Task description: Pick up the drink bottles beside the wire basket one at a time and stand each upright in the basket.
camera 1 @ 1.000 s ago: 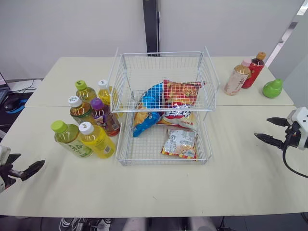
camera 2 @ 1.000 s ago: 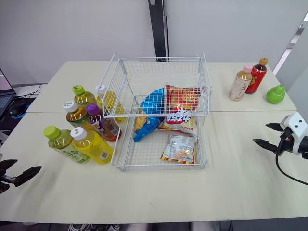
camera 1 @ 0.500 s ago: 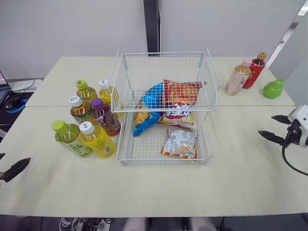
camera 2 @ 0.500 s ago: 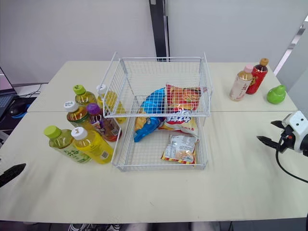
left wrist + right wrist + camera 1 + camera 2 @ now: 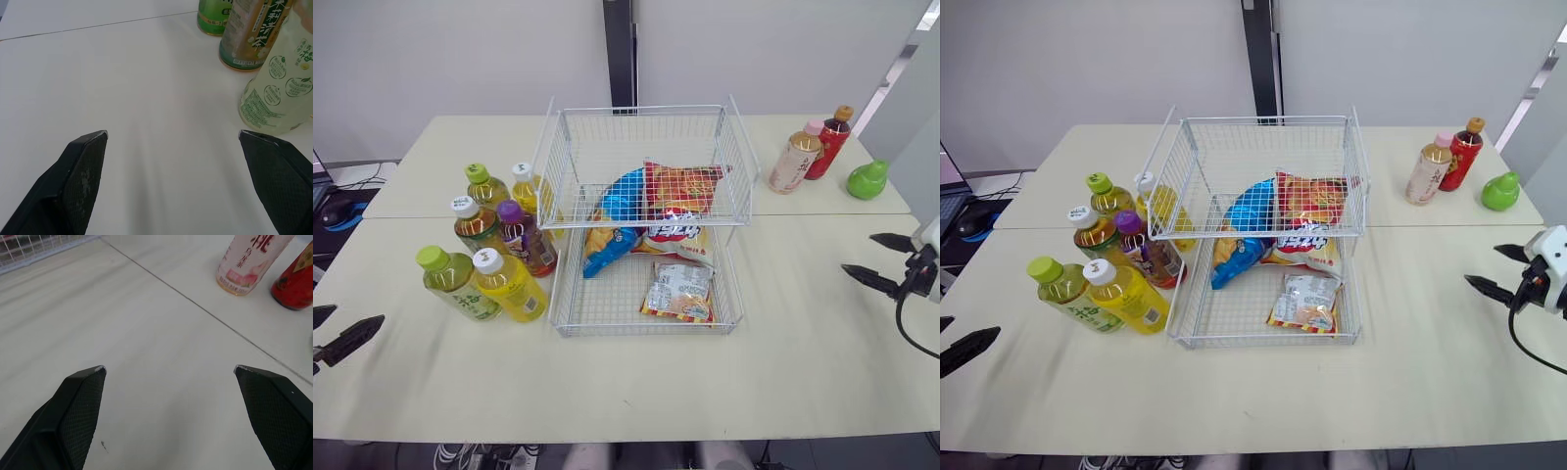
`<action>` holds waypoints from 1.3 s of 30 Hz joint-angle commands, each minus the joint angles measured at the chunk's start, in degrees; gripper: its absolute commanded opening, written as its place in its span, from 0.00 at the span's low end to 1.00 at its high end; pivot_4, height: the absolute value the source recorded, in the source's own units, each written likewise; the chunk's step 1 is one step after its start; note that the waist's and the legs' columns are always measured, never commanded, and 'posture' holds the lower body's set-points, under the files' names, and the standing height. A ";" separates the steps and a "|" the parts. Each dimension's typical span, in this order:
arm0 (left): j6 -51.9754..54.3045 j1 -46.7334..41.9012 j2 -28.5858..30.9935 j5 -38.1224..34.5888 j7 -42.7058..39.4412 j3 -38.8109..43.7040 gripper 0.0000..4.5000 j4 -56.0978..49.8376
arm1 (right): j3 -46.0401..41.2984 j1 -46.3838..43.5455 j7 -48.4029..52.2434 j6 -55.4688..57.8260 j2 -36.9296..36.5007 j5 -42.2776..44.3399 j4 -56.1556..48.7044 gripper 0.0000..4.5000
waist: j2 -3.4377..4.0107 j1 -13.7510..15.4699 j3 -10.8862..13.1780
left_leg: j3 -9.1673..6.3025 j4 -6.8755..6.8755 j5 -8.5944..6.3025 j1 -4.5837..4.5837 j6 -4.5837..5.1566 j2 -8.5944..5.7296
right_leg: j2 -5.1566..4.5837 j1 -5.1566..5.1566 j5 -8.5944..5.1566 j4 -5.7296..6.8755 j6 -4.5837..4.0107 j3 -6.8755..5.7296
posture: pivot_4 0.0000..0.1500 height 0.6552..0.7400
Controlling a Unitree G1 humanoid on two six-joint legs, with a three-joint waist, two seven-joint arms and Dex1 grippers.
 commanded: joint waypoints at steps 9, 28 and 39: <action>2.58 1.45 0.65 -1.78 -0.52 4.23 0.99 -3.04 | -10.29 -9.37 -1.45 30.71 -10.11 28.26 -35.38 1.00 | 0.03 -0.12 0.00 | -0.02 0.00 -0.03 -0.03 -0.01 0.10 | -0.01 -0.07 -0.01 -0.02 -0.02 0.03 | 1.00 0.97; 21.80 13.64 -7.65 -20.25 5.20 18.62 0.99 -34.01 | 19.60 -34.87 10.72 29.08 11.19 27.01 -39.39 1.00 | -0.21 0.25 -0.12 | -0.10 0.35 -0.17 -0.82 -0.12 0.14 | 0.00 -0.75 0.15 -0.01 -0.10 -0.14 | 1.00 0.97; 22.50 -0.18 -7.05 -21.88 20.32 9.64 0.99 -37.21 | 17.97 -32.61 10.76 29.21 11.34 26.31 -40.73 1.00 | -0.23 -0.01 -0.13 | 0.02 0.43 -0.17 -0.67 -0.12 0.22 | 0.13 -0.66 0.18 0.04 -0.08 -0.07 | 1.00 0.97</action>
